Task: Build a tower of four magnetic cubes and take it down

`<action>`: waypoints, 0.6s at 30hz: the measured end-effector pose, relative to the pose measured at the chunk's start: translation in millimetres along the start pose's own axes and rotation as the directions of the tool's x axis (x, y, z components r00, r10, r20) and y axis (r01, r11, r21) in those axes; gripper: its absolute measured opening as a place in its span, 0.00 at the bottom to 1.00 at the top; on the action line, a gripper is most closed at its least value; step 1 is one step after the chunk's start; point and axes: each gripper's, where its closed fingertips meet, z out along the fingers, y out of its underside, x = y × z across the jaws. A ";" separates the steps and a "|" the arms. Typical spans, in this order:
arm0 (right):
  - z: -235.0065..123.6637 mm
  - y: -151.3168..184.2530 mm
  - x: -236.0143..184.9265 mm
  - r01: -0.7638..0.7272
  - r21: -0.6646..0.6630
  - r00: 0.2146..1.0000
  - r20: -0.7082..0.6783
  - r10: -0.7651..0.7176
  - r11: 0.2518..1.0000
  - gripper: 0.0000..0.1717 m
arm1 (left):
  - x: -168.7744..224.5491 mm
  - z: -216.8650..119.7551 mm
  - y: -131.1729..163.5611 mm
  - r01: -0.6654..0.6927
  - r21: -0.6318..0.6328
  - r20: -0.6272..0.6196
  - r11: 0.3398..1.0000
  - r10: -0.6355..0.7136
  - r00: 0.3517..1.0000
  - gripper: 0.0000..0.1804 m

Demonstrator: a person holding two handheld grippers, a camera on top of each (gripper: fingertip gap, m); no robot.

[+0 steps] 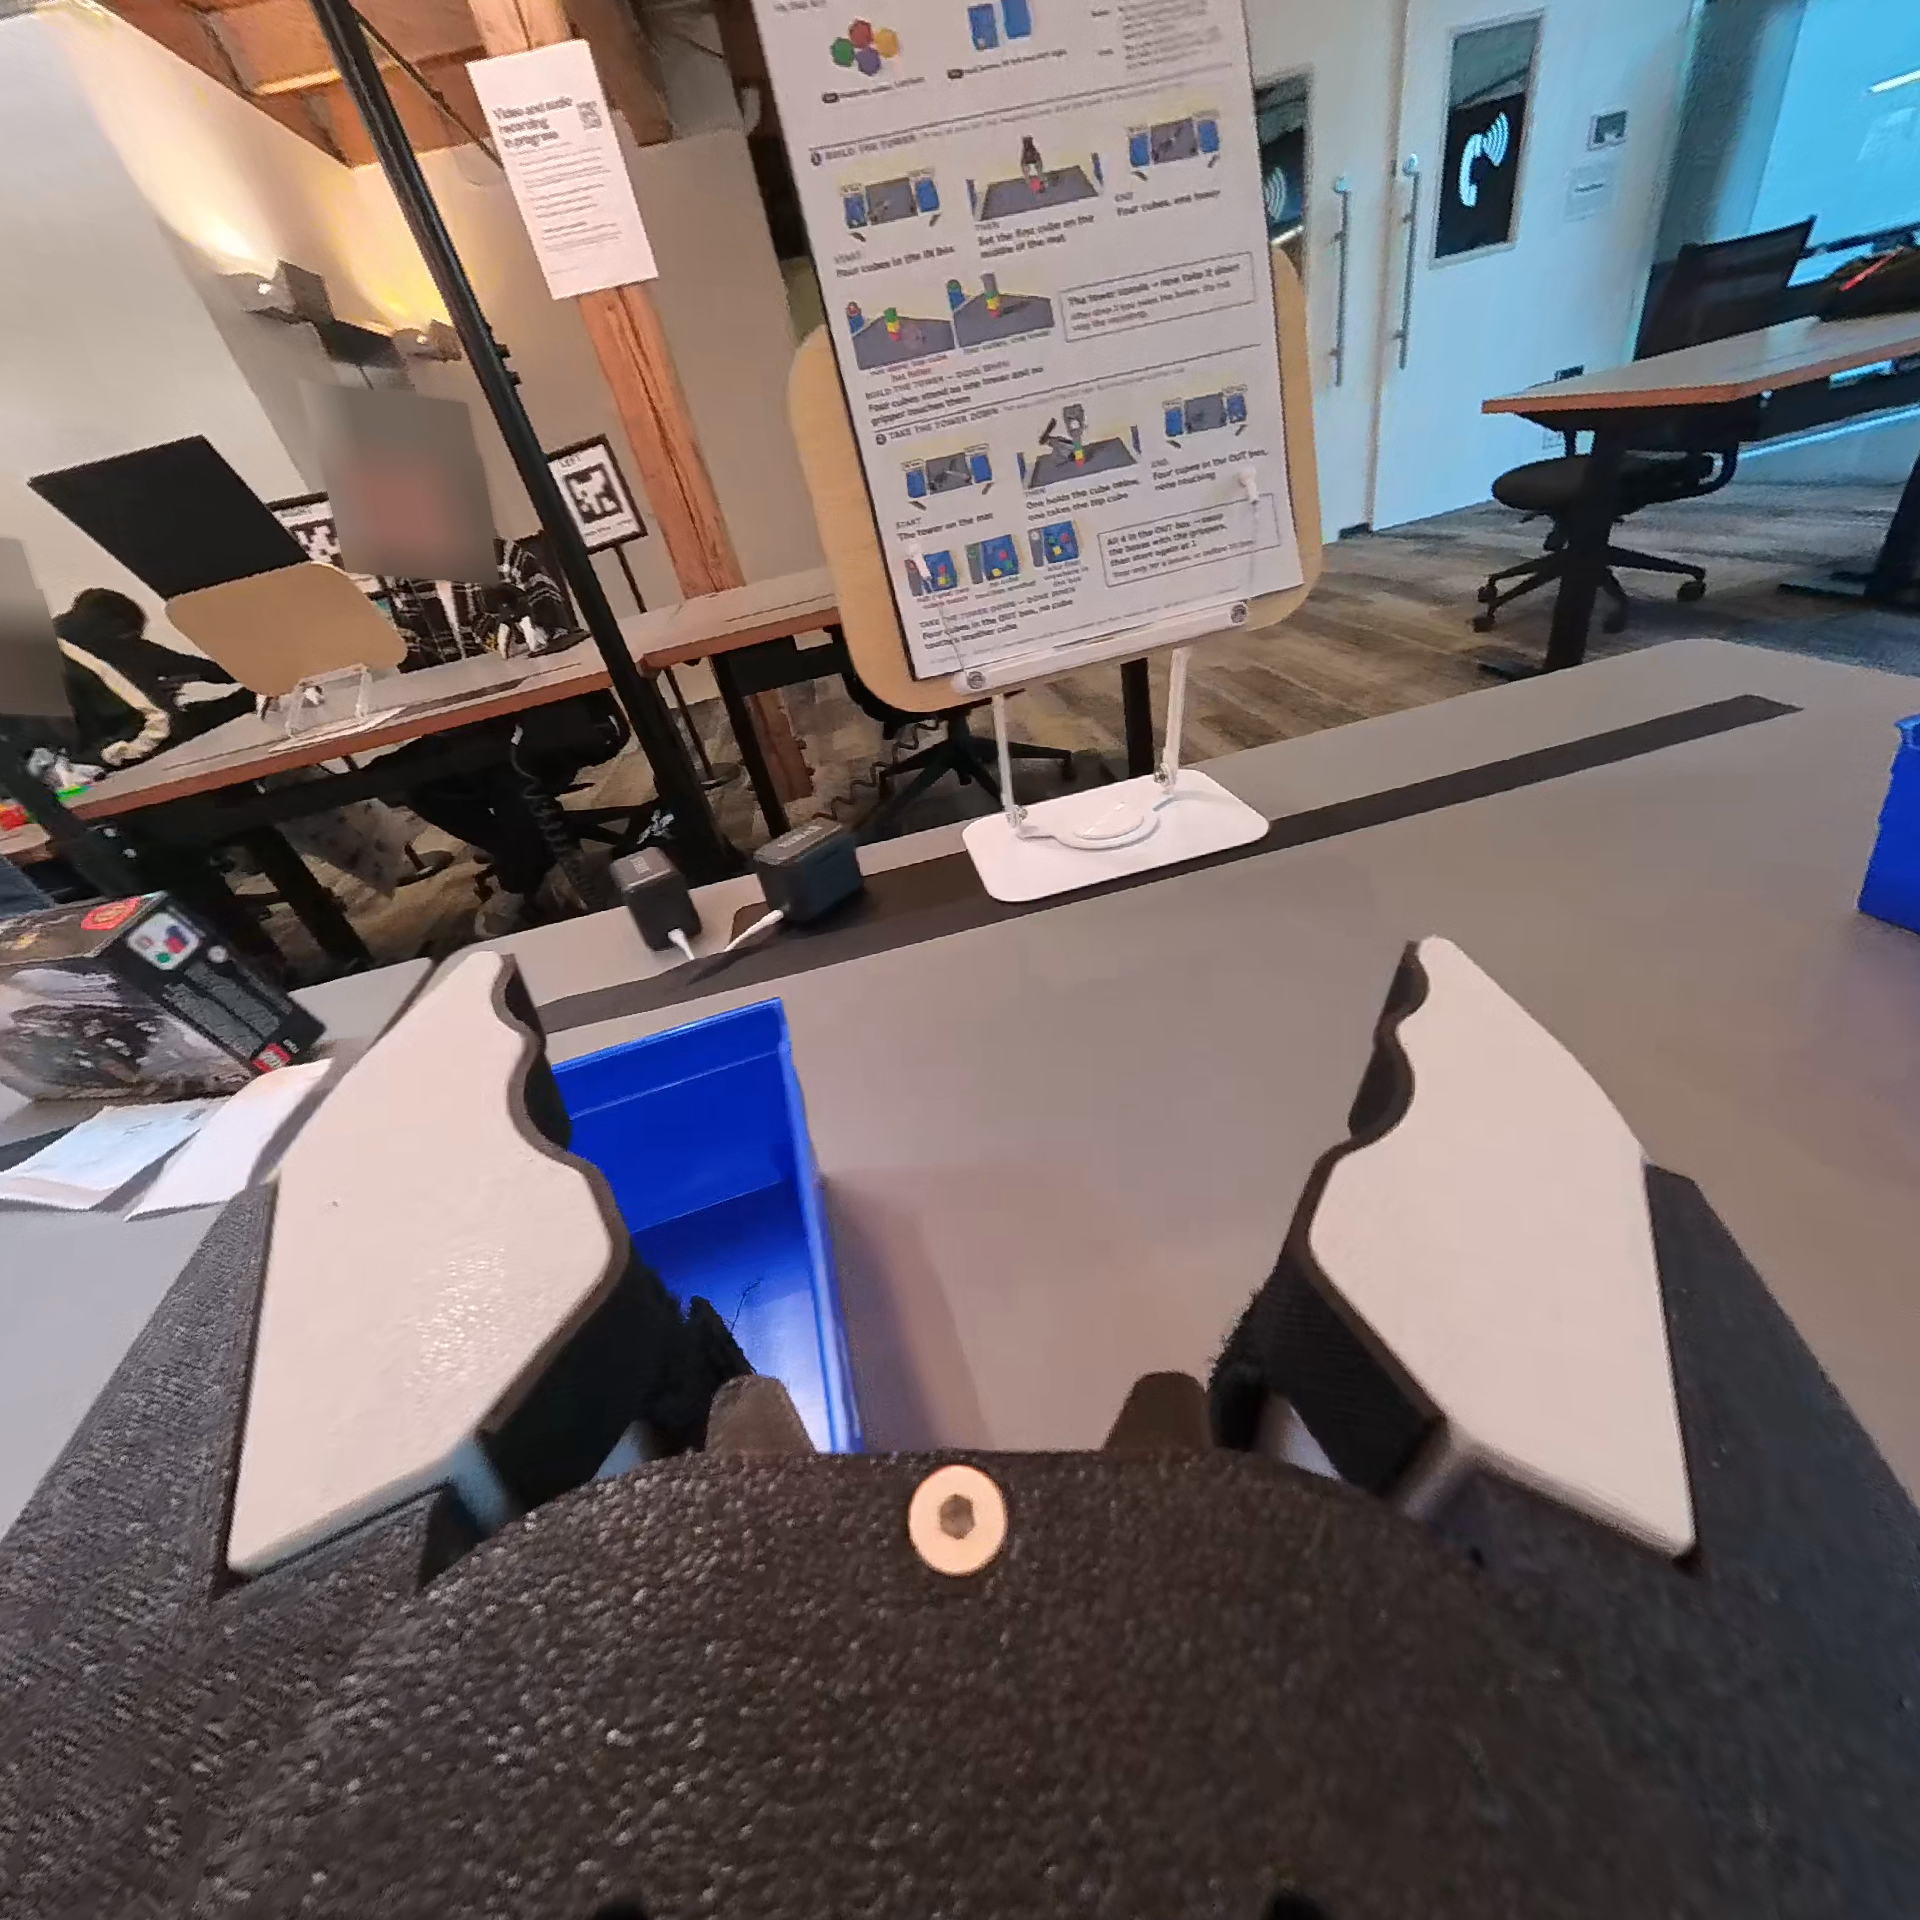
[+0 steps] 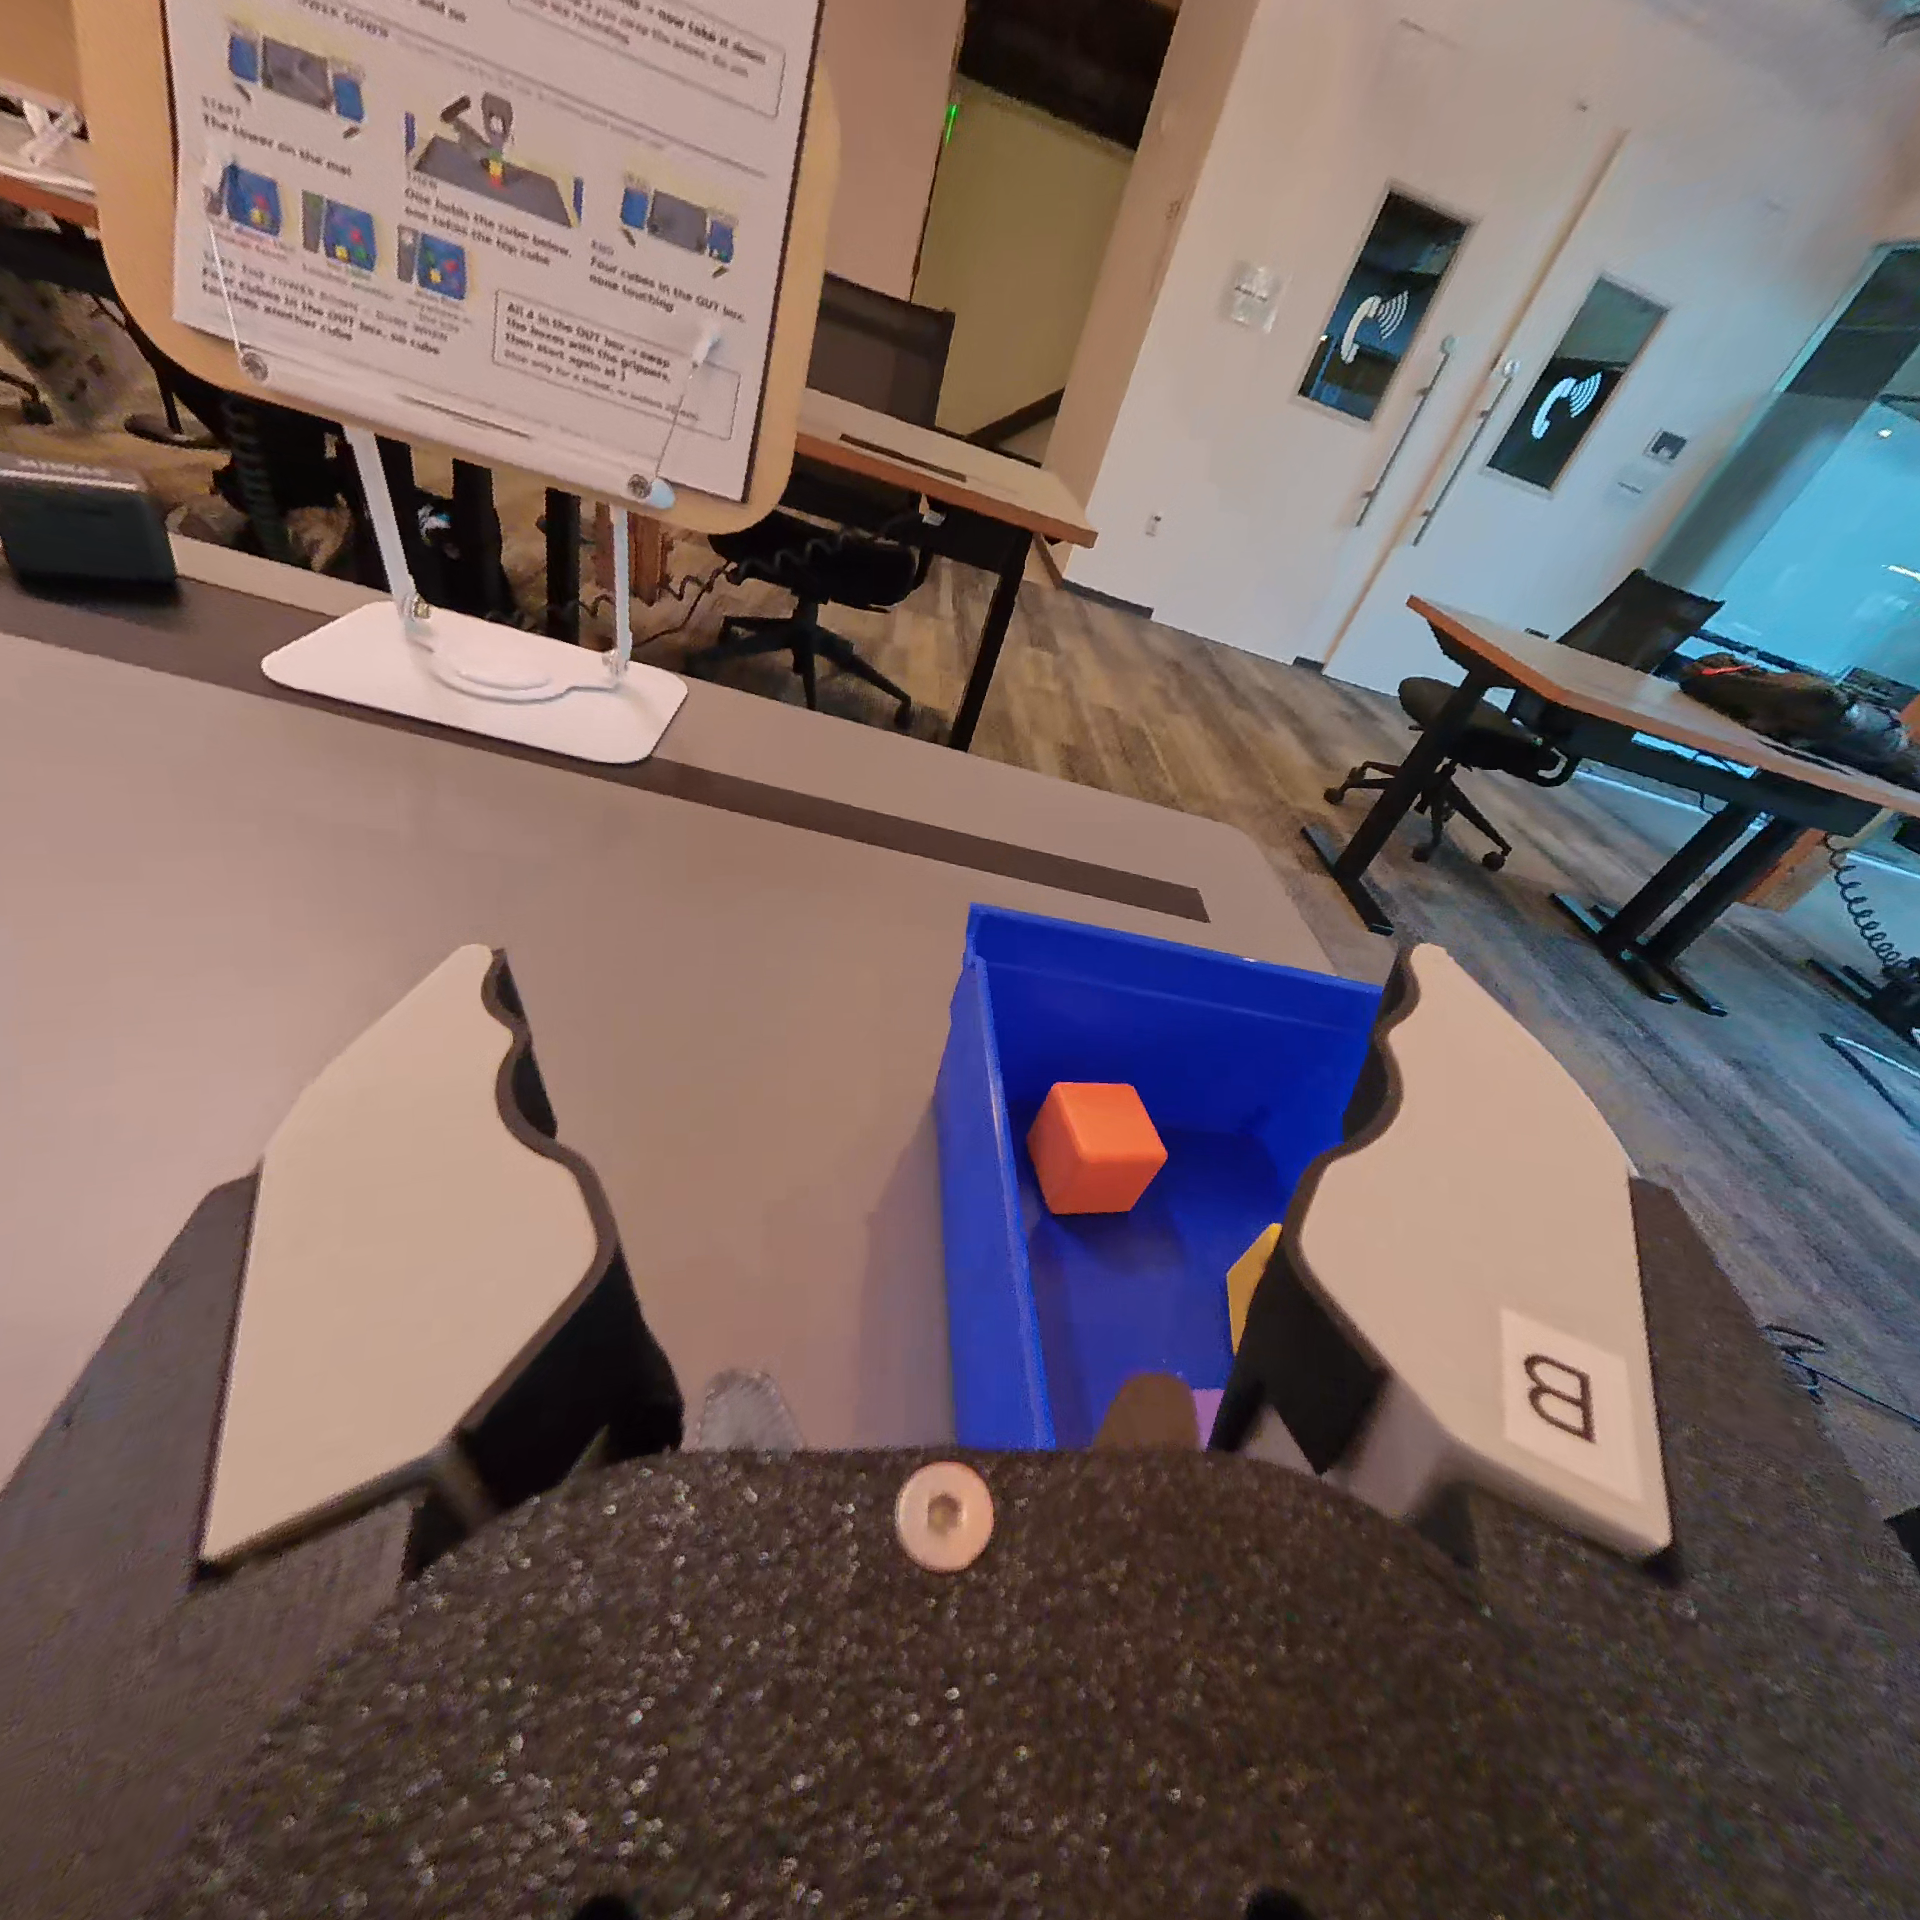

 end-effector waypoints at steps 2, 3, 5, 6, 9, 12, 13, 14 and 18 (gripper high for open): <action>1.4 1.7 -4.2 0.015 -0.008 1.000 0.002 -0.015 1.000 0.86 | 8.4 5.1 3.4 -0.014 -0.011 -0.013 1.000 0.014 1.000 0.81; 2.2 2.5 -6.7 0.021 -0.011 1.000 0.006 -0.021 1.000 0.86 | 12.3 7.7 5.3 -0.017 -0.017 -0.019 1.000 0.016 1.000 0.81; 3.9 3.8 -12.3 0.027 -0.014 0.999 0.018 -0.026 1.000 0.86 | 20.6 12.8 9.1 -0.019 -0.027 -0.032 0.999 0.018 0.999 0.81; 4.8 4.9 -14.5 0.031 -0.017 0.999 0.023 -0.030 0.999 0.86 | 24.7 15.3 10.6 -0.021 -0.028 -0.036 0.999 0.020 0.999 0.81; 7.2 9.4 -19.0 0.062 -0.035 0.998 0.025 -0.061 0.997 0.86 | 37.2 22.5 16.7 -0.044 -0.045 -0.051 0.998 0.042 0.998 0.81; 8.9 11.3 -23.0 0.066 -0.039 0.997 0.035 -0.065 0.997 0.86 | 47.1 28.5 24.2 -0.065 -0.068 -0.065 0.996 0.060 0.996 0.81; 9.4 11.8 -23.9 0.064 -0.039 0.997 0.038 -0.063 0.997 0.86 | 49.4 30.2 26.5 -0.068 -0.074 -0.068 0.995 0.063 0.996 0.81; 9.8 12.4 -25.0 0.062 -0.041 0.997 0.043 -0.060 0.997 0.86 | 51.0 31.6 28.8 -0.071 -0.081 -0.071 0.994 0.065 0.995 0.81; 10.5 13.1 -29.3 0.052 -0.040 0.997 0.058 -0.049 0.998 0.86 | 55.3 34.8 33.6 -0.081 -0.093 -0.076 0.992 0.074 0.994 0.81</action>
